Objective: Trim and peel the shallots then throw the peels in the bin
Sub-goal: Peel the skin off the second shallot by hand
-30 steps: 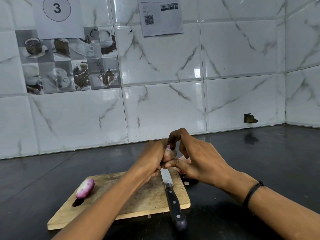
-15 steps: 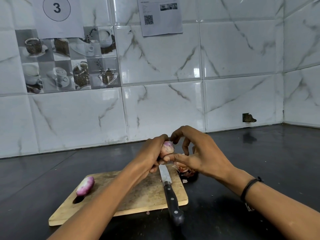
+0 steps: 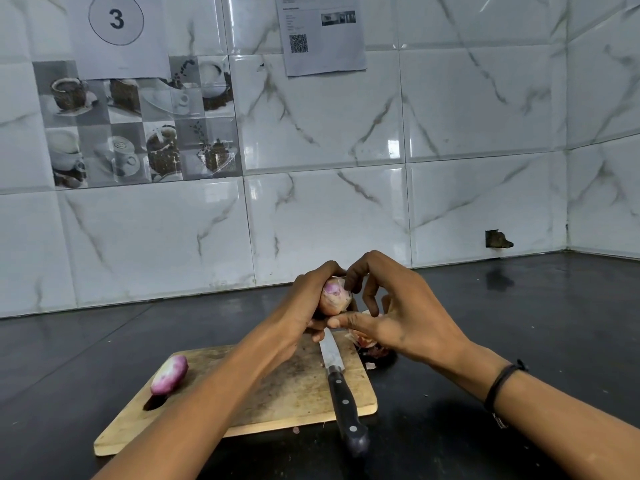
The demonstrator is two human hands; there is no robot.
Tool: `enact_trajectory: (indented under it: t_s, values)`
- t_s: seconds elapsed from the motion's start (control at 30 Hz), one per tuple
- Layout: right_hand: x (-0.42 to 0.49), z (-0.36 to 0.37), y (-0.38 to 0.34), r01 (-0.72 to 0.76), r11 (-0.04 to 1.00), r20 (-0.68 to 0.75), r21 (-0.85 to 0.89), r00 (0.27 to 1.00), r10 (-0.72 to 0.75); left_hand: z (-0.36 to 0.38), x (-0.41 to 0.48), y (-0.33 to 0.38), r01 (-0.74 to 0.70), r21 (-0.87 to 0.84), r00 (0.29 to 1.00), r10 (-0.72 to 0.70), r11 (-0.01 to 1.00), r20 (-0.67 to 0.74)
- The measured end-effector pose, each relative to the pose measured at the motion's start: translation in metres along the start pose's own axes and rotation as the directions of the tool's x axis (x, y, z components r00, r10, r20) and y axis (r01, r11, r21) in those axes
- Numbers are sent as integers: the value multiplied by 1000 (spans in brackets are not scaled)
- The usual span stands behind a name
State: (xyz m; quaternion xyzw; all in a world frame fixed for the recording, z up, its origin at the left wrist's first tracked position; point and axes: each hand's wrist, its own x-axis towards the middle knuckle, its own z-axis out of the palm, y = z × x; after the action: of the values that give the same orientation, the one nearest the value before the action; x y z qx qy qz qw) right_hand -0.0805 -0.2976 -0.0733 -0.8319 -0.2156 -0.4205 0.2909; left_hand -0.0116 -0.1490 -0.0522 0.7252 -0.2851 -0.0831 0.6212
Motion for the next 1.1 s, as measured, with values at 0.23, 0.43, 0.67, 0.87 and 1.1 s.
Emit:
enact_trajectory:
  t_s: [0.23,0.43,0.67,0.87,1.1]
  values:
    - [1,-3,3,65,998,5,-18,998,-65,-3,0,4,42,109,991,-28,993,-128]
    - [0,-1,10,234,938,38,-255,972,-232,-5,-3,7,80,249,987,-42,965,-156]
    - [-2,2,0,312,840,151,-443,950,-273,-4,0,-1,132,228,986,-103,965,-133]
    - [-2,-8,5,200,884,204,-423,971,-123,-6,0,2,159,110,986,-153,981,-65]
    - [0,-17,21,-54,883,91,-466,990,108,-4,8,-6,179,17,984,-180,984,18]
